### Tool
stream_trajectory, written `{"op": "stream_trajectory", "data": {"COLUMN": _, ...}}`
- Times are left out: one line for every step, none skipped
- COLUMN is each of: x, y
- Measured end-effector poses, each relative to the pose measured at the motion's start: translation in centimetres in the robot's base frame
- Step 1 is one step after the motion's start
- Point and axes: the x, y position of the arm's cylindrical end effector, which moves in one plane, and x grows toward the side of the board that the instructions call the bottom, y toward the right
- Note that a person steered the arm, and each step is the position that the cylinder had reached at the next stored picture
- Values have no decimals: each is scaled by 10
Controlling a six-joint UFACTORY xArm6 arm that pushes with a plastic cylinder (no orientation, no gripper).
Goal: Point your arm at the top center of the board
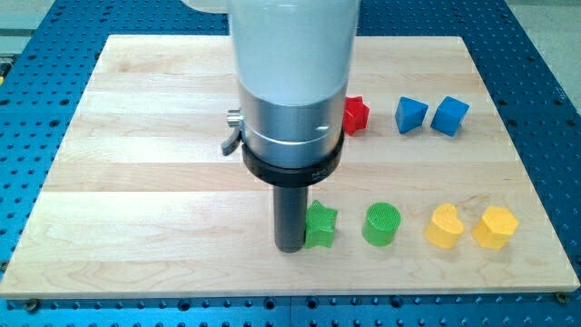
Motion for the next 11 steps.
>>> {"op": "stream_trajectory", "data": {"x": 5, "y": -37}}
{"op": "stream_trajectory", "data": {"x": -31, "y": -97}}
{"op": "stream_trajectory", "data": {"x": -63, "y": -113}}
{"op": "stream_trajectory", "data": {"x": -91, "y": -114}}
{"op": "stream_trajectory", "data": {"x": -173, "y": -105}}
{"op": "stream_trajectory", "data": {"x": -243, "y": -89}}
{"op": "stream_trajectory", "data": {"x": -292, "y": -83}}
{"op": "stream_trajectory", "data": {"x": -307, "y": -69}}
{"op": "stream_trajectory", "data": {"x": -310, "y": -53}}
{"op": "stream_trajectory", "data": {"x": -317, "y": -30}}
{"op": "stream_trajectory", "data": {"x": -326, "y": 13}}
